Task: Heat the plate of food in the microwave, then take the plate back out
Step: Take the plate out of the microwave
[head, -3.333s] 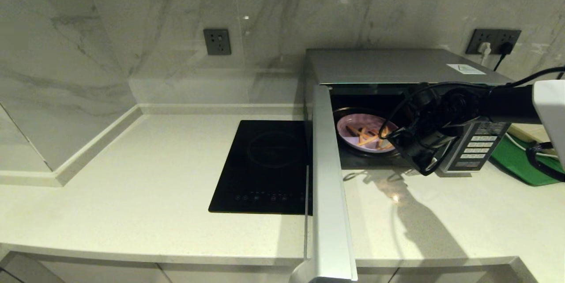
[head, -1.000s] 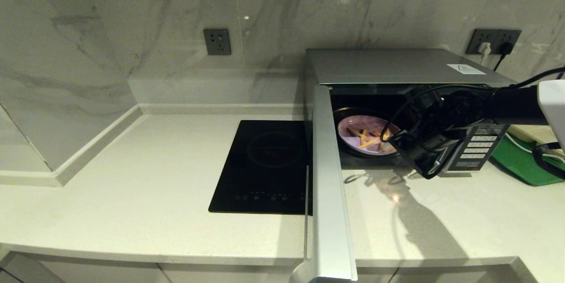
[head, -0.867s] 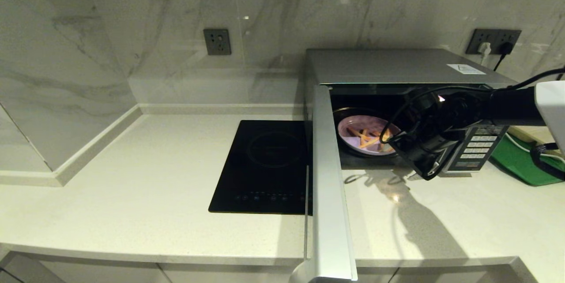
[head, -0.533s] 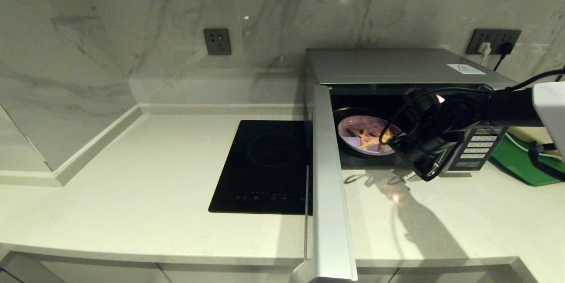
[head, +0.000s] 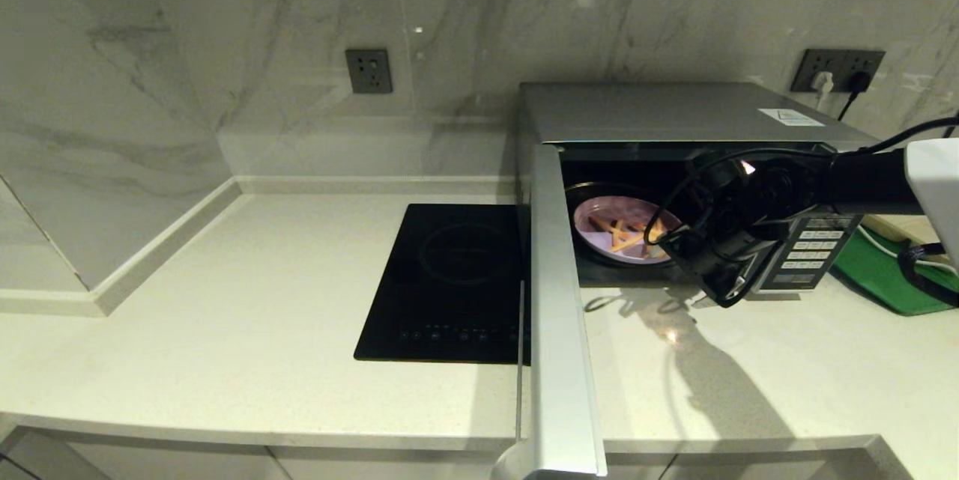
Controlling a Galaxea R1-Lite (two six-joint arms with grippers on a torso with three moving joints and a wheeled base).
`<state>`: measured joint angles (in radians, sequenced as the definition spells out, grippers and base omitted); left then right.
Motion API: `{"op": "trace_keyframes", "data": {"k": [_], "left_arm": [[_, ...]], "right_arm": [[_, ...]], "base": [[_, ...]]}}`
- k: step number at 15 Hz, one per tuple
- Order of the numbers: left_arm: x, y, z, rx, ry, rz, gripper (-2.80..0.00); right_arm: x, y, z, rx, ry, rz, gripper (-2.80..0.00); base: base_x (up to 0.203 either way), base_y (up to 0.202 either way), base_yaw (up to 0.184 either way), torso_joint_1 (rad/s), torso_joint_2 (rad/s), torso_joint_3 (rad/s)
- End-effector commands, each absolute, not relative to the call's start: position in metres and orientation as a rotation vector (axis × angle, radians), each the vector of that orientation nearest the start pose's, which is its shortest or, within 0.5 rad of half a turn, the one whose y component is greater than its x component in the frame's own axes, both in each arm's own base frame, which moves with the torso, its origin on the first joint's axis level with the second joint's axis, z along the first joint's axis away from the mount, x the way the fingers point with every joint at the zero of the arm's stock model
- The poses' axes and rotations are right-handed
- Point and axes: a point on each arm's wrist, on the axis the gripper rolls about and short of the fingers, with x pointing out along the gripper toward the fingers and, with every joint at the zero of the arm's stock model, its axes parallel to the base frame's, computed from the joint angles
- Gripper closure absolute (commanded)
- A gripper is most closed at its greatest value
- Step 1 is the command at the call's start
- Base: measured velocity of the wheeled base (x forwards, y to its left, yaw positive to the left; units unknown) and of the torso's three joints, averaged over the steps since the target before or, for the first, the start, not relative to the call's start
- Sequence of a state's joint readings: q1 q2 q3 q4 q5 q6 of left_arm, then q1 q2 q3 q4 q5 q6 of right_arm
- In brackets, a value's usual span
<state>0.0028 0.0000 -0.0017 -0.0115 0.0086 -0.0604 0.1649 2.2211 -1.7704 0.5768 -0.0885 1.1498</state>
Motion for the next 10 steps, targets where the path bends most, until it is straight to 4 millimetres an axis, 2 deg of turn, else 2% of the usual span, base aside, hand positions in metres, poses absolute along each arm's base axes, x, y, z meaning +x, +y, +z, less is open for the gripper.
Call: {"op": "trace_keyframes", "data": {"k": [1, 10], "left_arm": [[-0.0229, 0.0001, 0.0772, -0.061, -0.014, 0.012, 0.00], [-0.0229, 0.0001, 0.0772, -0.061, -0.014, 0.012, 0.00]], "right_arm": [[0.4190, 0.0680, 0.1441, 0.921, 0.926, -0.518, -2.80], [0.4200, 0.0682, 0.1442, 0.922, 0.924, -0.516, -2.80]], "base": [[0.000, 0.000, 0.000, 0.000, 0.00, 0.000], [0.000, 0.000, 0.000, 0.000, 0.00, 0.000]]}}
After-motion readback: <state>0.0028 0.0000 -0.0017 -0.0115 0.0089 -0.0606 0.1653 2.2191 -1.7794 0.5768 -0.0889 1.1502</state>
